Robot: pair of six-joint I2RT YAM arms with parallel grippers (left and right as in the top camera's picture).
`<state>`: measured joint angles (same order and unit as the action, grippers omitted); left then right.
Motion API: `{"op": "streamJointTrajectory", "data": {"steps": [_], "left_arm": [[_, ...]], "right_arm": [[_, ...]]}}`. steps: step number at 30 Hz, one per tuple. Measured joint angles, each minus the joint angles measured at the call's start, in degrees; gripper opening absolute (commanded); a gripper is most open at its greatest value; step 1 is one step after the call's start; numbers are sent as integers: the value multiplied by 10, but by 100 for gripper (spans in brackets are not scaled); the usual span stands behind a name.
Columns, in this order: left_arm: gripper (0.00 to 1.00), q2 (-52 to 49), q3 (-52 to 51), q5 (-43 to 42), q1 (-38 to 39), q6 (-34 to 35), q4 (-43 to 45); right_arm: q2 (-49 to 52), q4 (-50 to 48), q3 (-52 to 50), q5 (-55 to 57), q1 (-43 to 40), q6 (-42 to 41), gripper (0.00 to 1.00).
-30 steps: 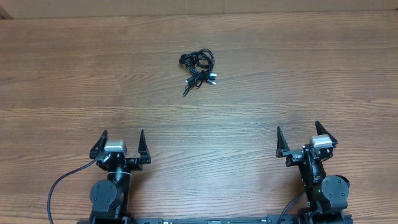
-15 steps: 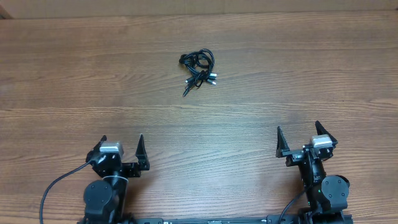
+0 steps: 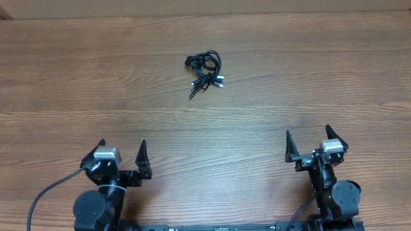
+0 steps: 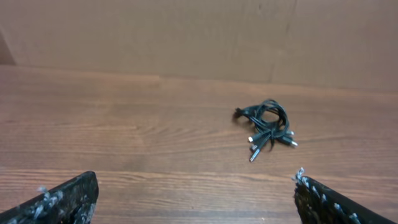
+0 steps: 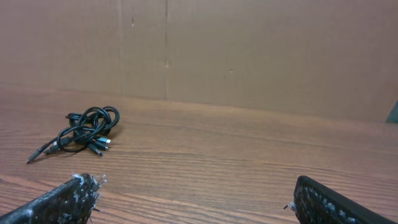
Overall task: Untangle cables
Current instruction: 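Move the left gripper forward over the black cable bundle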
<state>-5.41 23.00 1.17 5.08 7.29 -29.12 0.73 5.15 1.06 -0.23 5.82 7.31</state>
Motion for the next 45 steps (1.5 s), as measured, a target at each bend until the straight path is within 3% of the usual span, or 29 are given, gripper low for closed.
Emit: {"op": "streamJointTrajectory", "data": {"steps": [12,22,30,45], "left_arm": [[100,-235,136,-44,0,1,-37],[100,-466,315,-65,0,1,-169],[100,-625,446,-90,2,3,-223],[100,-894,699,-96,110,16,-292]], "right_arm": [[0,0,0,0,0,0,100],[0,0,0,0,0,0,100],[0,0,0,0,0,0,100],[0,0,0,0,0,0,100]]}}
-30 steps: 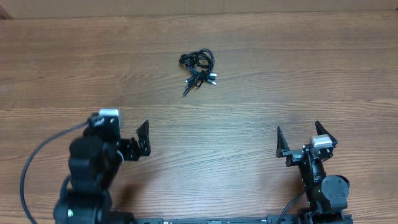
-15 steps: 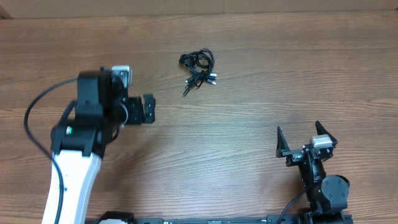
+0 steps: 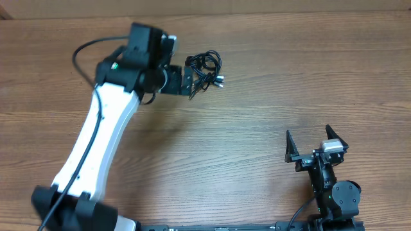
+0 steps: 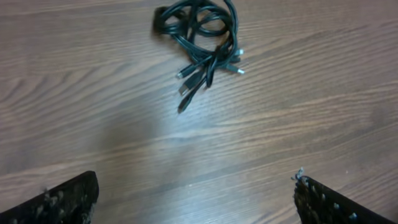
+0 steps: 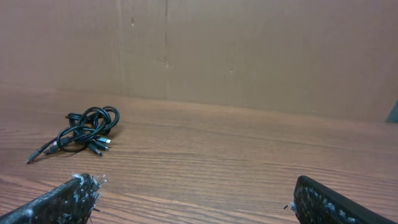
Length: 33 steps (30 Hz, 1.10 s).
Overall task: Untangle cables
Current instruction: 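Move the left gripper forward over the black cable bundle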
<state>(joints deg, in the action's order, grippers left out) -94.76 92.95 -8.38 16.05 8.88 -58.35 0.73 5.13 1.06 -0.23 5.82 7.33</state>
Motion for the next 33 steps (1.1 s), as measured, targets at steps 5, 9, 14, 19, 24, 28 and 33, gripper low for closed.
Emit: {"op": "streamJointTrajectory", "data": {"steps": [5,9,14,19,24,28,33], "left_arm": [[100,-79,80,0,12,0,-27],[100,-125,123,0,15,0,-39],[100,-170,137,0,15,0,-33],[100,-218,138,0,15,2,-10],[100,-263,138,-5,15,2,39],[100,-286,138,-10,15,3,78],[100,-301,138,-22,15,19,78]], "right_arm": [[0,0,0,0,0,0,100],[0,0,0,0,0,0,100],[0,0,0,0,0,0,100],[0,0,0,0,0,0,100],[0,0,0,0,0,0,100],[0,0,0,0,0,0,100],[0,0,0,0,0,0,100]]}}
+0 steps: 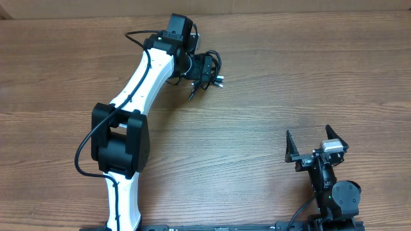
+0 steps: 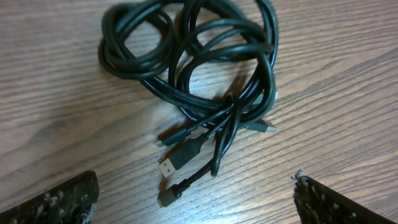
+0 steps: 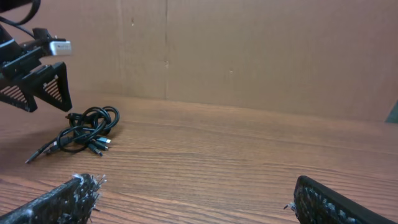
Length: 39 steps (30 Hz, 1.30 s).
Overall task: Untangle cables
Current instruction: 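Move the left gripper forward over the black cable bundle, then lower the left gripper and grasp a loop of the black cable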
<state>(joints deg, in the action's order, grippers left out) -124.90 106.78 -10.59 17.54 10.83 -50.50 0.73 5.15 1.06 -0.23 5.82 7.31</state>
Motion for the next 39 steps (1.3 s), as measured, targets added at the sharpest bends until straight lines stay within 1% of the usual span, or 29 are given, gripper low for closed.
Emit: {"op": "streamJointTrajectory", "data": {"steps": [4,9,13,19,26,33,39], "left_arm": [[100,-14,0,3,0,18,0],[100,-32,0,63,0,92,7],[100,-38,0,90,0,148,30],[100,-38,0,103,0,192,73],[100,-38,0,120,0,201,85],[100,-38,0,130,4,187,86],[100,-39,0,132,27,144,86]], "right_arm": [[0,0,0,0,0,0,100],[0,0,0,0,0,0,100],[0,0,0,0,0,0,100],[0,0,0,0,0,0,100],[0,0,0,0,0,0,100],[0,0,0,0,0,0,100],[0,0,0,0,0,0,100]]}}
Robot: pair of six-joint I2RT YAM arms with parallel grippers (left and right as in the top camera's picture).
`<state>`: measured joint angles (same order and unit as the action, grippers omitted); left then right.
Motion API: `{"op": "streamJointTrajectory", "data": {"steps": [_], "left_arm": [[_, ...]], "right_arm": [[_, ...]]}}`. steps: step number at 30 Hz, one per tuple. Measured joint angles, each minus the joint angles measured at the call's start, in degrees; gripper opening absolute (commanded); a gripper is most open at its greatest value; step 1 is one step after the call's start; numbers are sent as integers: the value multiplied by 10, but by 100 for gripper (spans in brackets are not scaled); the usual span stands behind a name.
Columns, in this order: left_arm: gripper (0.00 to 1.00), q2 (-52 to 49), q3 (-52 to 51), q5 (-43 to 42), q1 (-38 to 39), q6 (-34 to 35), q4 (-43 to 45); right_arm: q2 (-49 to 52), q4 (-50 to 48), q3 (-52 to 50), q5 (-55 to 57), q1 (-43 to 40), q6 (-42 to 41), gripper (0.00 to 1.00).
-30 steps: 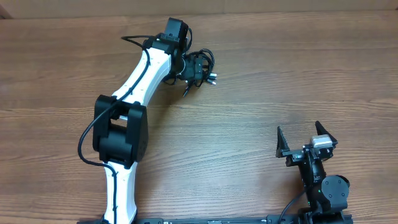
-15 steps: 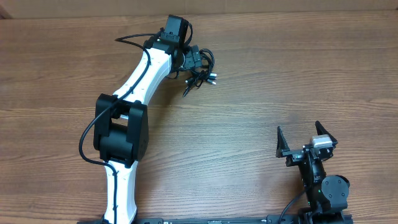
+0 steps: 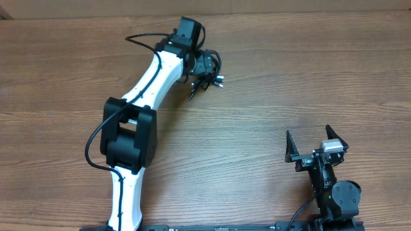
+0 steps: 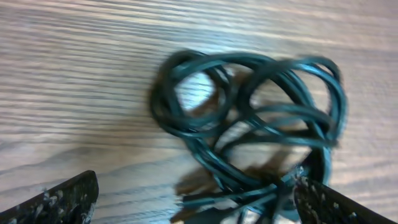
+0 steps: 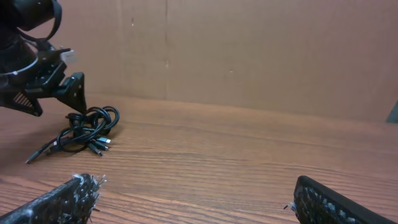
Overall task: Untangle cables
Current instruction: 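Lower the left gripper and grasp a loop of the black cable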
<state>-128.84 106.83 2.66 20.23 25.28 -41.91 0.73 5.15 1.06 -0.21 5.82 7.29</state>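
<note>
A tangled bundle of black cables (image 3: 210, 78) with several plugs lies at the far middle of the wooden table (image 3: 276, 96). My left arm reaches out to it, and my left gripper (image 3: 203, 64) sits open over the bundle's upper loops. In the left wrist view the loops (image 4: 249, 130) show close and blurred, with the left gripper (image 4: 196, 182) spread wide around the lower strands. From the right wrist view the bundle (image 5: 87, 132) lies beneath the left gripper (image 5: 53, 87). My right gripper (image 3: 313, 144) stands open and empty near the front right edge.
A brown cardboard wall (image 5: 249, 50) runs along the table's far edge, just behind the bundle. The left arm's white links (image 3: 151, 83) stretch diagonally over the left half of the table.
My left gripper has moved closer over the bundle, from its left side onto its upper loops. The loops now fill the left wrist view. The right arm is unchanged.
Both grippers first rested open at the front edge, the bundle untouched at the far middle. Then my left arm was stretched out, its gripper open left of the bundle. It was later nearer, looking down on the cables, and now sits low over the loops.
</note>
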Motion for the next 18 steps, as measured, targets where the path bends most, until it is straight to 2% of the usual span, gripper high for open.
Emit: {"op": "streamJointTrajectory", "data": {"steps": [5,16,18], "left_arm": [[100,-22,2,15,17,-17,5],[100,-36,2,23,9,3,15],[97,-36,2,19,6,3,12]], "right_arm": [[0,0,0,0,0,0,100],[0,0,0,0,0,1,100],[0,0,0,0,0,0,100]]}}
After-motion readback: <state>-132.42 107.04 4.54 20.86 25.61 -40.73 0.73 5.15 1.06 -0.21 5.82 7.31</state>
